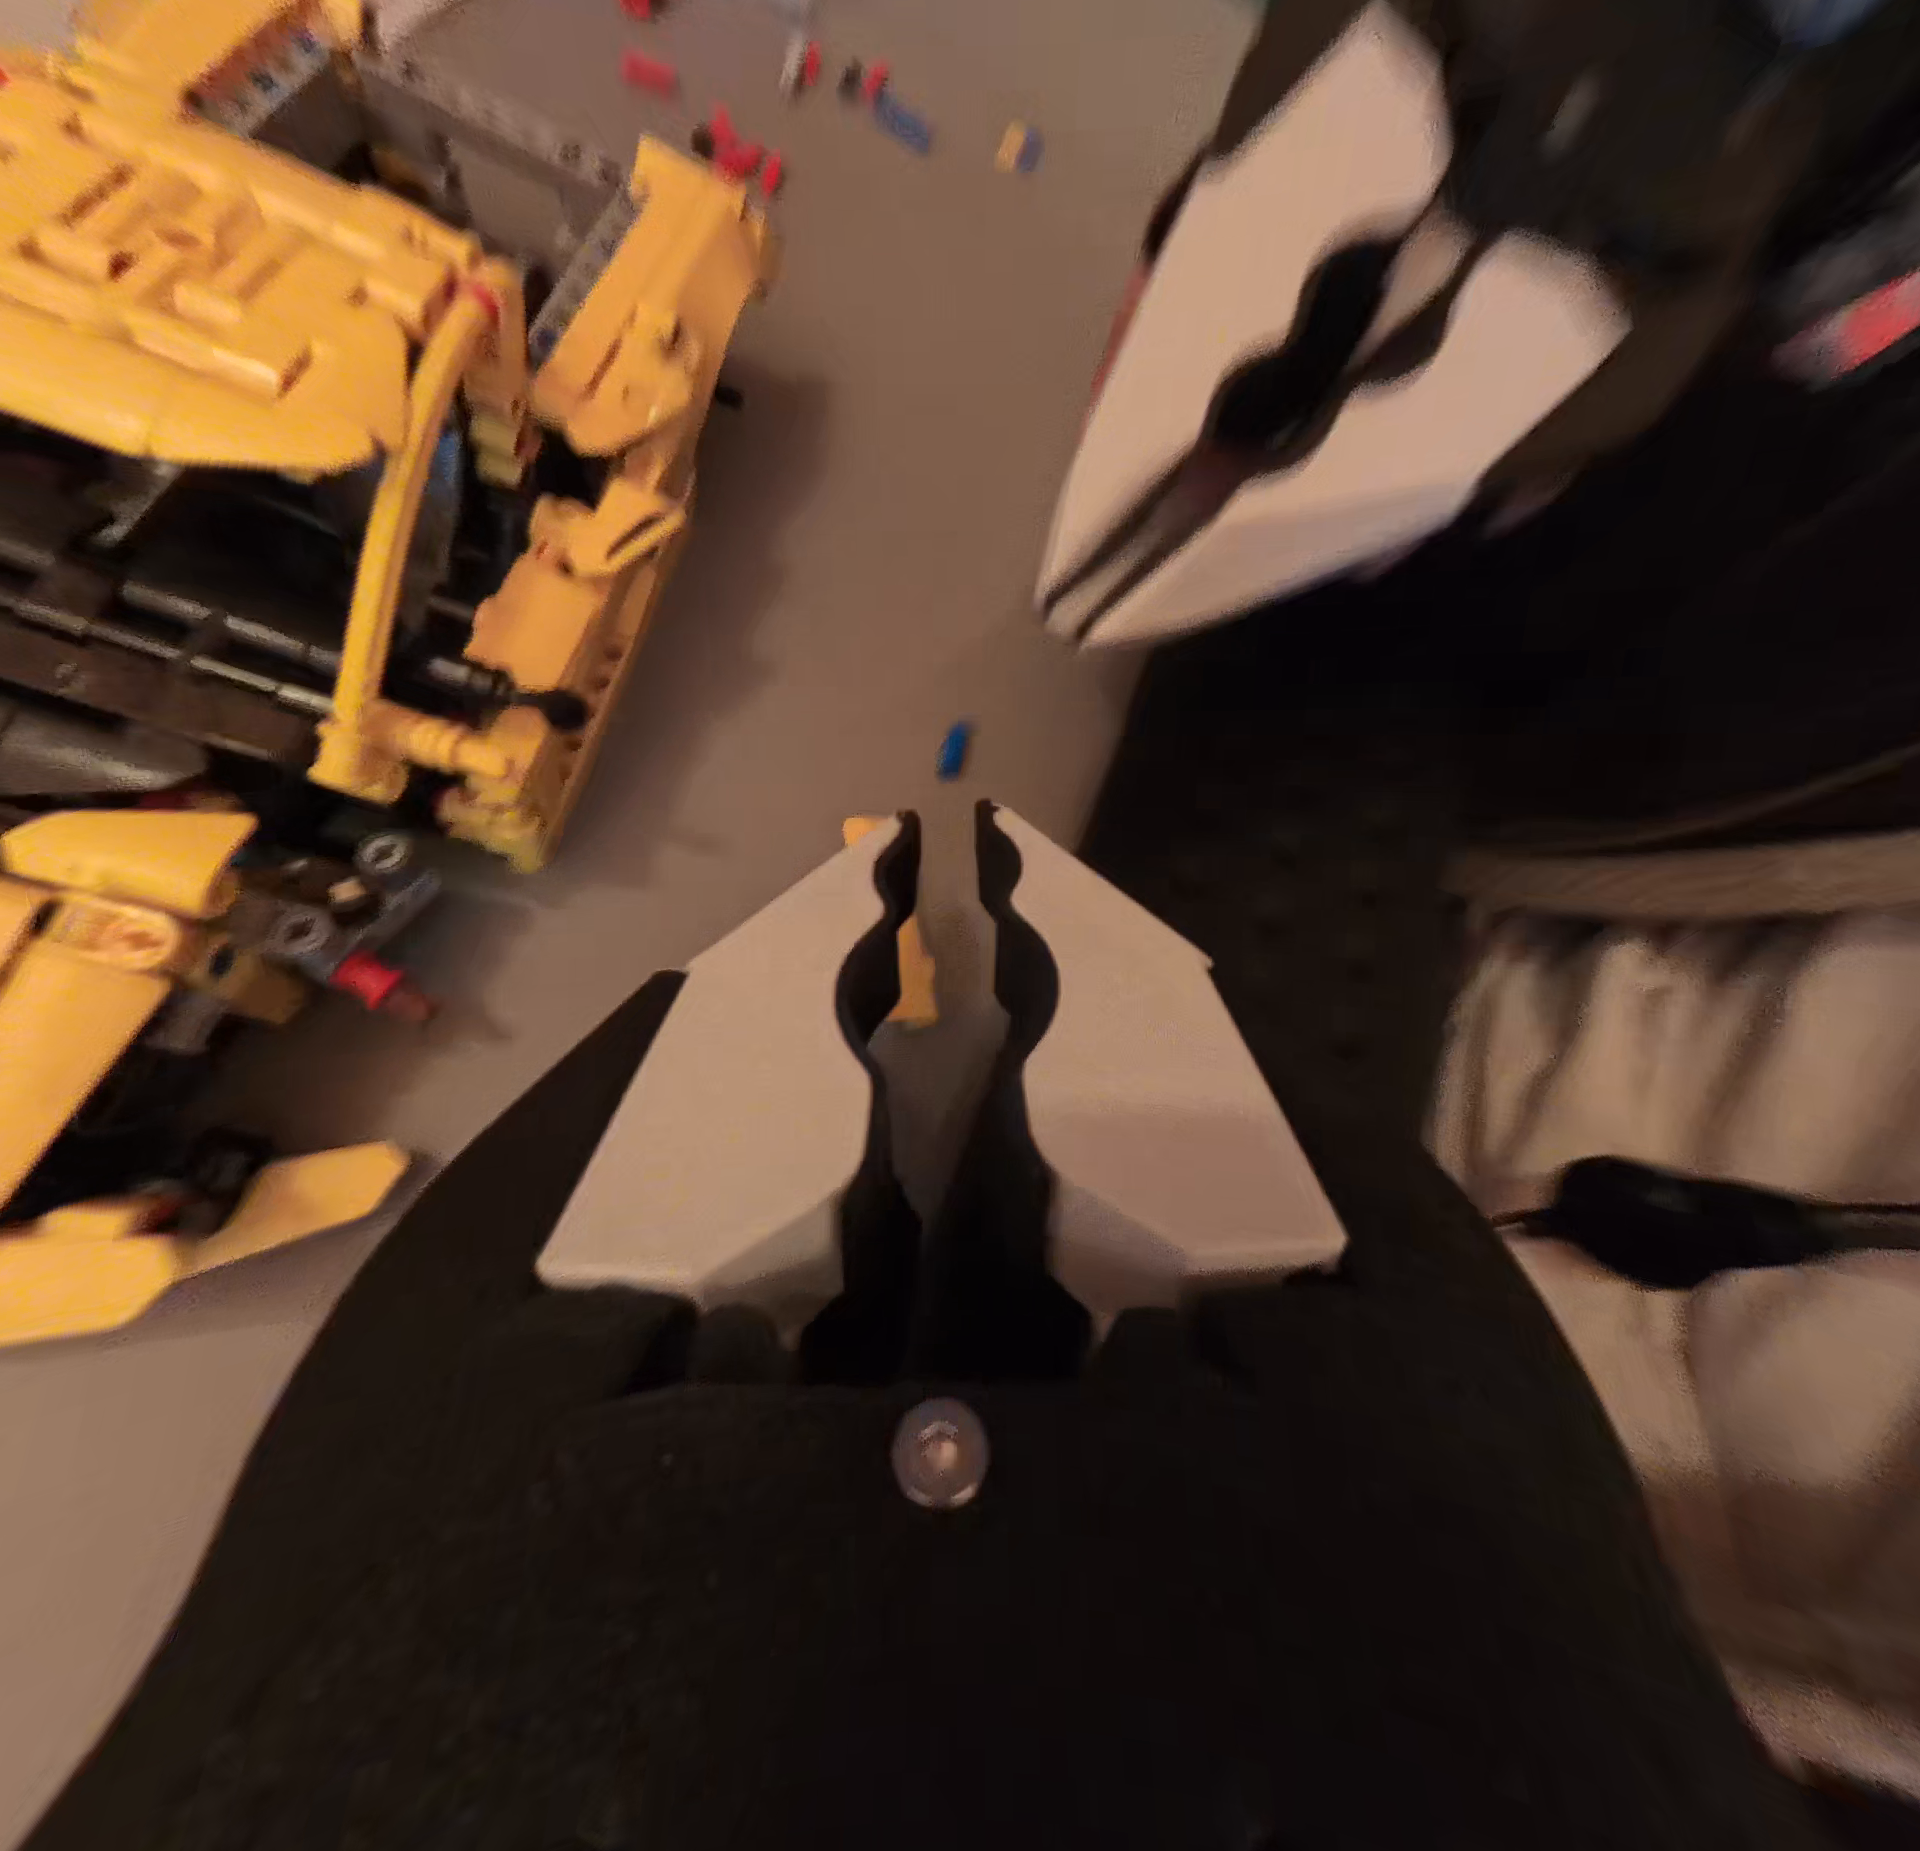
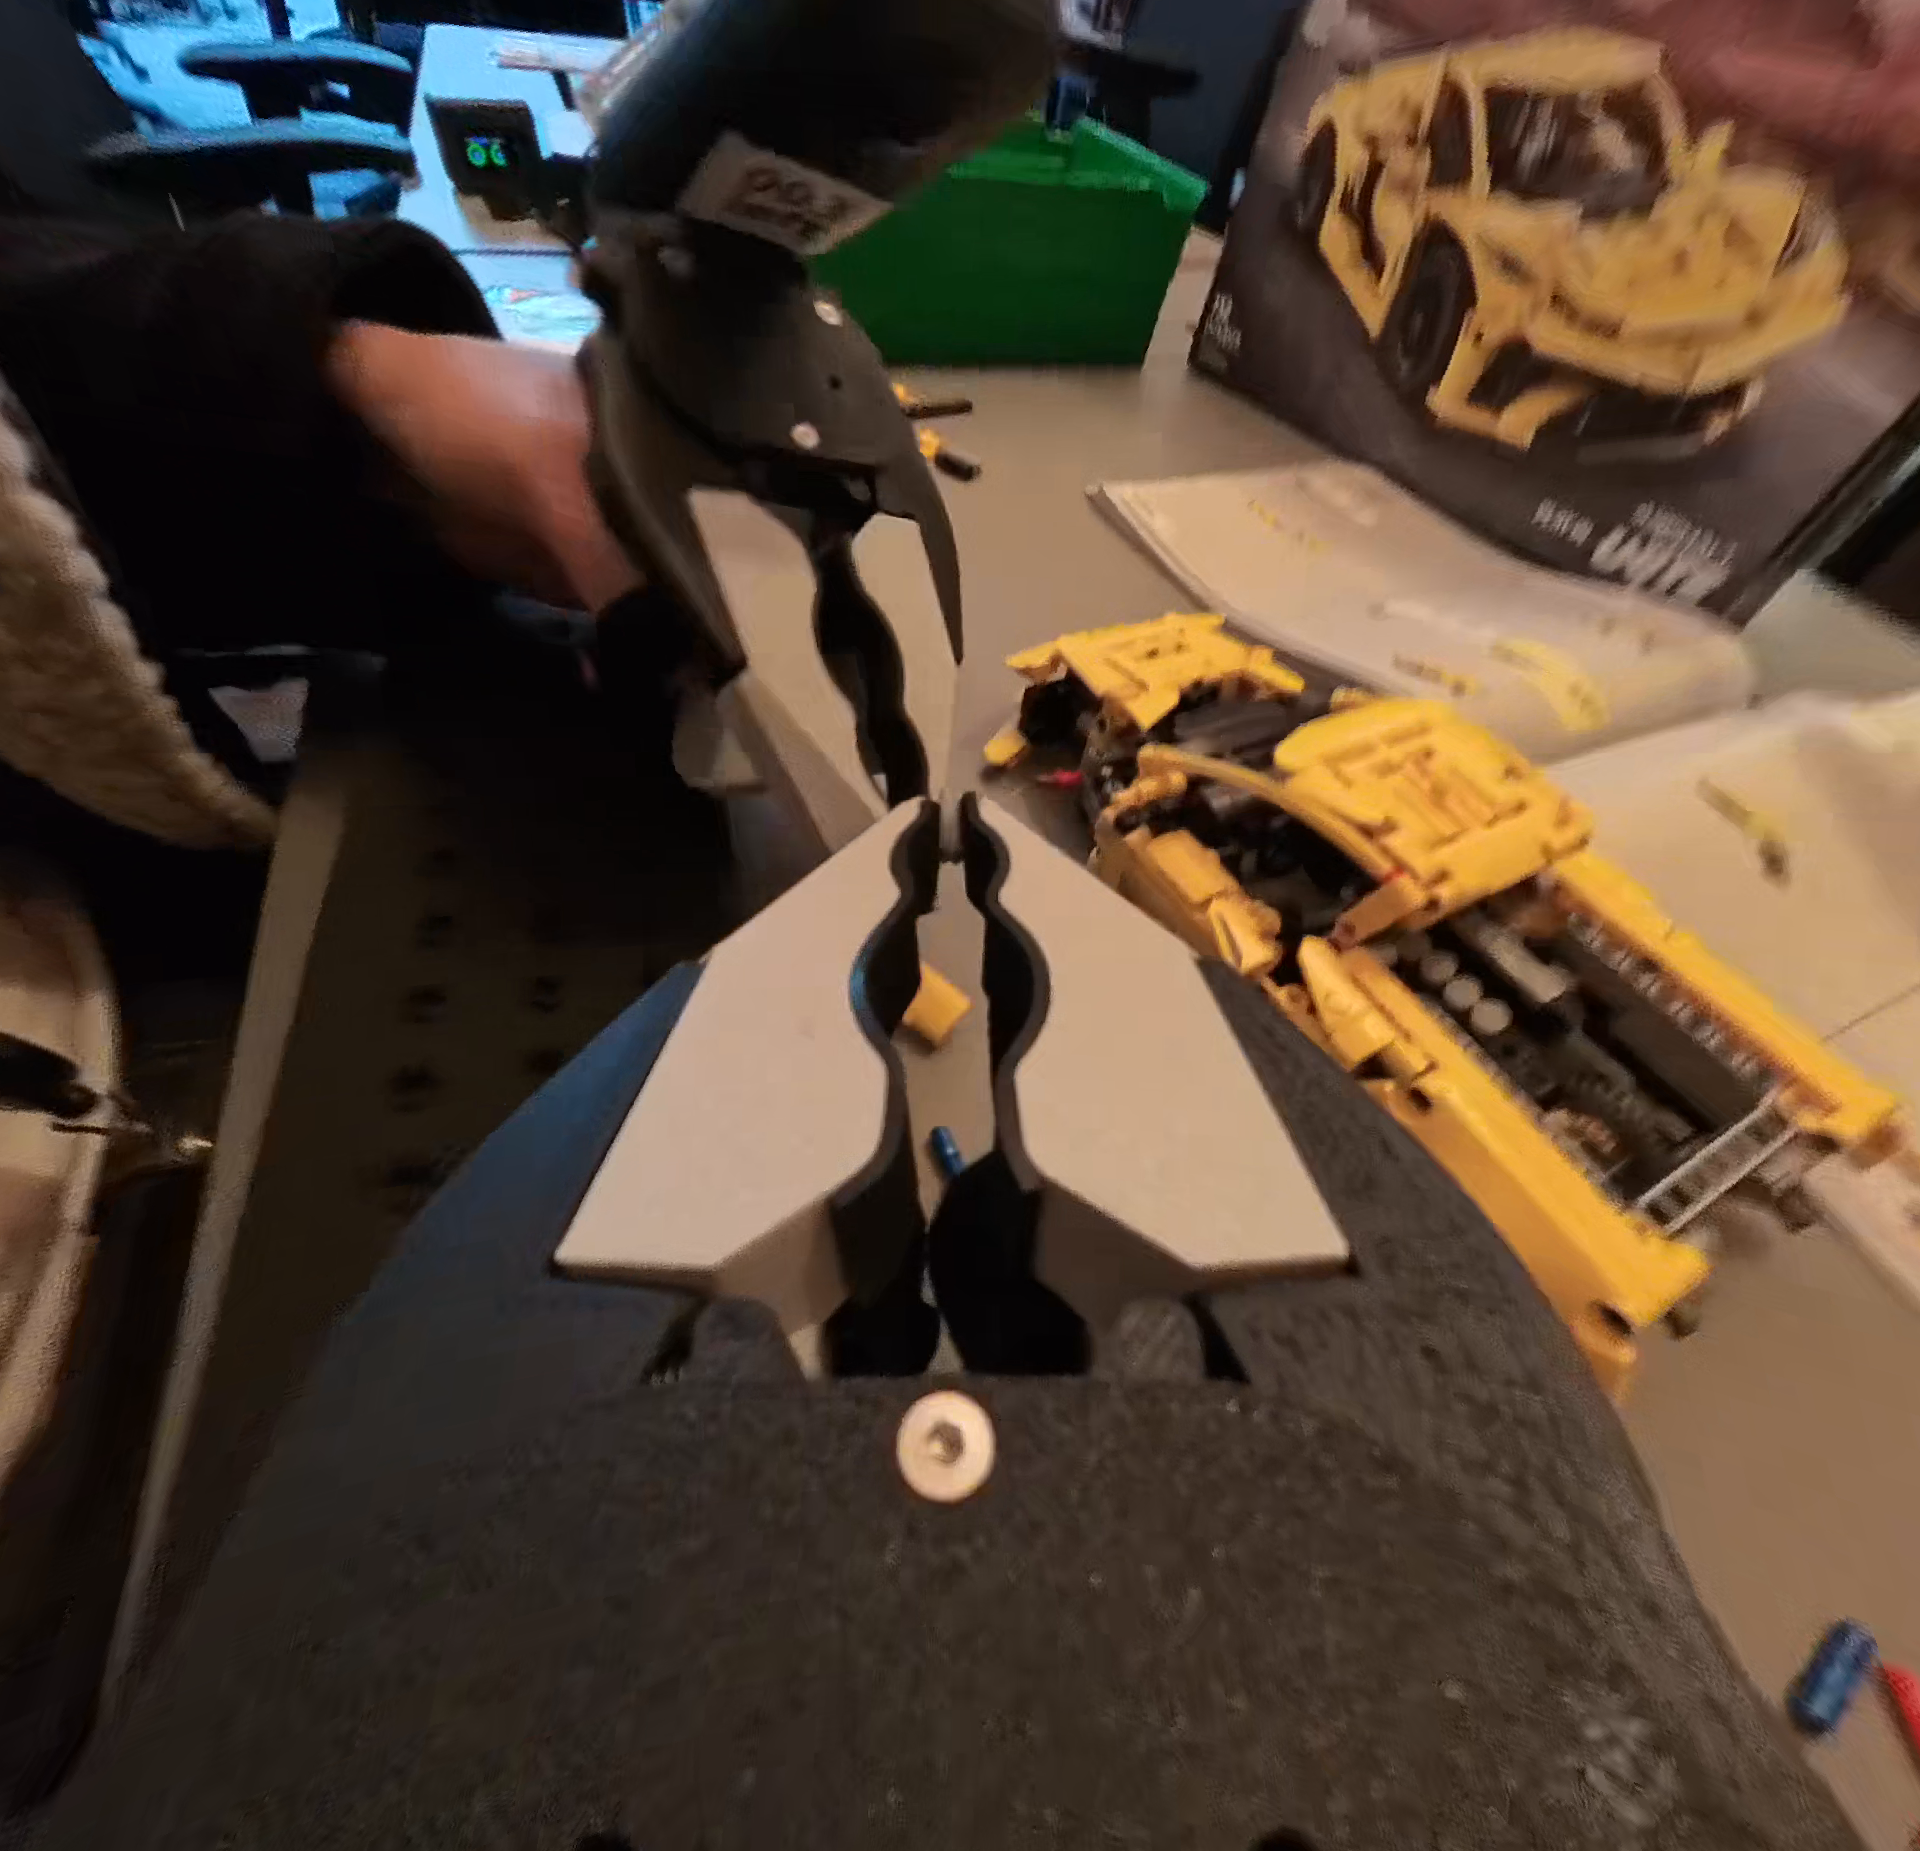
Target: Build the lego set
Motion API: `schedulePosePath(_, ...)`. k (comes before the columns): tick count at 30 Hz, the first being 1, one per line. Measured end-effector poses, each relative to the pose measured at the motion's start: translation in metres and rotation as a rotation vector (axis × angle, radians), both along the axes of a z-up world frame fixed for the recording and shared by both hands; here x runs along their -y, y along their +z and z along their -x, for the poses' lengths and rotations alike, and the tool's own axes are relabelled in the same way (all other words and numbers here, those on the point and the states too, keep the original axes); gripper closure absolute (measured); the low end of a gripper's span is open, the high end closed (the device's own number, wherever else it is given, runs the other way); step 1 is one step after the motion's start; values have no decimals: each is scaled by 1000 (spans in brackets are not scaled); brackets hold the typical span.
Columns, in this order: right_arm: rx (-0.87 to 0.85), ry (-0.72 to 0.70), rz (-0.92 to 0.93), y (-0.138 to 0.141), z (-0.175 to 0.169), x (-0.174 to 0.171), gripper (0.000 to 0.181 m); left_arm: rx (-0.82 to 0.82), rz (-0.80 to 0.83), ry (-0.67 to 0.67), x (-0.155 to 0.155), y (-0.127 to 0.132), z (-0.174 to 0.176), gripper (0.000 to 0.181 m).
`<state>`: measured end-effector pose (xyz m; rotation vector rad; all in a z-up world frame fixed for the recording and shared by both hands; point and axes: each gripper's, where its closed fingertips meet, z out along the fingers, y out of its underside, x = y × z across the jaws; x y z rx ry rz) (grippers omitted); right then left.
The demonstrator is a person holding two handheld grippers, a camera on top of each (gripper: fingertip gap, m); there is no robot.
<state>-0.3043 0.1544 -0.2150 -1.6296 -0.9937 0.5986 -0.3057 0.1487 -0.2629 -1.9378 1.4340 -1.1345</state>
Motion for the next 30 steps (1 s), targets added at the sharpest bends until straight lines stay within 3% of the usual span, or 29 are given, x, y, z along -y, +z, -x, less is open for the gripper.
schedulePosePath(4, 74, -10, -135, 1, 3, -1, 177, 314, 400, 3, 3, 47, -4, 172)
schedulePosePath(8, 70, 4, -173, 6, 4, 1, 177, 464, 581, -5, 3, 63, -3, 171)
schedulePosePath(17, 52, 29, -205, 12, 7, 6, 177, 474, 643, -31, 8, 65, -5, 175)
schedulePosePath(24, 4, 56, -233, 21, 9, 11, 177, 517, 860, -70, 12, 73, -2, 178)
schedulePosePath(30, -15, 65, -245, 24, 10, 13, 177, 532, 900, -97, 14, 76, 0, 178)
